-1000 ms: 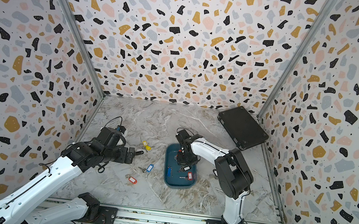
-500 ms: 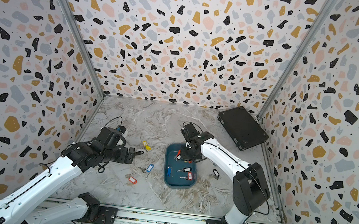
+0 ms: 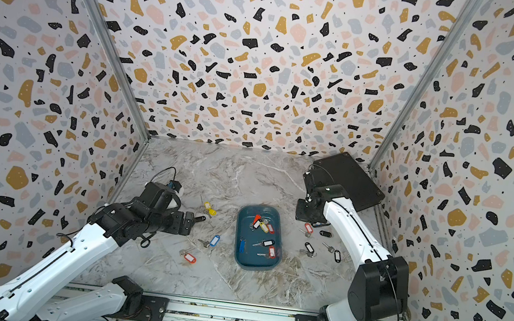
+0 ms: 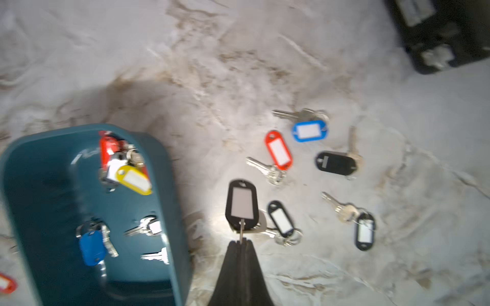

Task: Take the keys out of the storage box
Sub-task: Place the key at the center of the board.

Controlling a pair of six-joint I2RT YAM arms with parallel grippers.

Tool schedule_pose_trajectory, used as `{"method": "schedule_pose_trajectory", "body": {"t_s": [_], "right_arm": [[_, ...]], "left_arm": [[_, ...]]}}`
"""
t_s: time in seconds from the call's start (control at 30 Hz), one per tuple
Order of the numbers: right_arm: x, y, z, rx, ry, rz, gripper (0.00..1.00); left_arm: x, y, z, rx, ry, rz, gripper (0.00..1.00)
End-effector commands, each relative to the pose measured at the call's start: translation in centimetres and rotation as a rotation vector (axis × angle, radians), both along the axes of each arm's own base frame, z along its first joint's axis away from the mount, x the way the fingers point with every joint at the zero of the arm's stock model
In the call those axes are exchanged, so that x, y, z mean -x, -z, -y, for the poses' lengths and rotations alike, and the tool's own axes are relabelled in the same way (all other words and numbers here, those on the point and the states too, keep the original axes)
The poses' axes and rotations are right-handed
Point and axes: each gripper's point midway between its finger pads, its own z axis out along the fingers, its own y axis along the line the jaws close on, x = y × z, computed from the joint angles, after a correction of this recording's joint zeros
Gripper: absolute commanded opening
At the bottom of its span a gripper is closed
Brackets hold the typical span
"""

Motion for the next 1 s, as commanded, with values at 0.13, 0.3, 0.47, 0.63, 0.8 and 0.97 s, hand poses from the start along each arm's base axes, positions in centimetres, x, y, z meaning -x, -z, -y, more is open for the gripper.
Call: {"method": "schedule_pose_trajectory", "body": {"t_s": [0.13, 0.3, 0.47, 0.63, 0.8, 0.97], "right_arm": [[4.8, 2.2, 6.5, 0.163, 0.112, -0.118, 0.0], [7.2, 3.8, 8.6, 0.204, 0.198, -0.176, 0.0], [8.6, 5.6, 8.9, 0.216, 0.217, -0.242, 0.0], [9.8, 6.9, 8.7, 0.199, 0.245, -0.296, 0.07], [10.5, 7.2, 8.7, 0.191, 0.257, -0.302, 0.47], [10.2, 5.8, 8.3, 0.16, 0.251, -0.267, 0.6]], "left_arm": [[-0.1, 0.5, 0.4, 0.008, 0.016, -0.019, 1.0], [-0.1, 0.6, 0.5, 0.011, 0.02, -0.027, 1.0], [0.0, 0.8, 0.7, 0.015, 0.028, -0.037, 1.0], [0.0, 0.9, 0.8, 0.017, 0.034, -0.044, 0.99], [0.0, 1.1, 1.0, 0.021, 0.043, -0.054, 1.0], [0.1, 1.0, 1.3, 0.028, 0.058, -0.055, 0.99]]}}
